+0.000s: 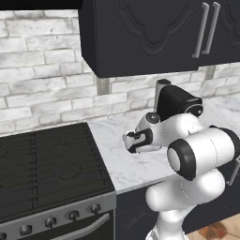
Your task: Organize the utensils by type. Pick up the wooden spoons from the counter and place them in the open cabinet. Then pick up the metallic utensils from the counter and place them in the open drawer.
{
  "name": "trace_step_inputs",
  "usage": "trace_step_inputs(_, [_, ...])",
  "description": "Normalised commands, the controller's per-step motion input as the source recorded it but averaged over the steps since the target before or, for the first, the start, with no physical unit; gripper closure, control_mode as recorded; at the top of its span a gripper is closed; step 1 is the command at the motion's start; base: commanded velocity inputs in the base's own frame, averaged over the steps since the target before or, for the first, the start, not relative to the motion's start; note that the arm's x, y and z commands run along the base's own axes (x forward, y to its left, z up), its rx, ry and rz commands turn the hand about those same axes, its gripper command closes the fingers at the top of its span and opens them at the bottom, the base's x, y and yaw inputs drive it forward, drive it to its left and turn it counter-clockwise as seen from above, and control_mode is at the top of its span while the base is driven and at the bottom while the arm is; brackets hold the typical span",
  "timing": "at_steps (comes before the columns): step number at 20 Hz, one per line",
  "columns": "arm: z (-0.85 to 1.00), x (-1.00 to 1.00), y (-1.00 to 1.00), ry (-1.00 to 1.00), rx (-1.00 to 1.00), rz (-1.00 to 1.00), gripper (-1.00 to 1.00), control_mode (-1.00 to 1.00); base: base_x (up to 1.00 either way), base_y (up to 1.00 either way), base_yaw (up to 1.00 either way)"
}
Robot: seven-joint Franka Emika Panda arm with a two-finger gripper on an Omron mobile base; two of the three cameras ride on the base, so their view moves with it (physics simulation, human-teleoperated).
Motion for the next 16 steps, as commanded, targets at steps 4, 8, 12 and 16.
trace_step_inputs(4, [-0.18,0.25,0.07,0.00,0.00,0.00,-1.00,-1.00,0.00,0.00,0.00])
trace_step_inputs(8, [-0.25,0.23,0.05,0.05,0.00,0.00,-1.00,-1.00,0.00,0.00,0.00])
trace_step_inputs(12, [-0.28,0.24,0.02,0.09,0.00,0.00,-1.00,-1.00,0.00,0.00,0.00])
trace_step_inputs(16, [-0.20,0.19,0.00,0.06,0.00,0.00,-1.00,-1.00,0.00,0.00,0.00])
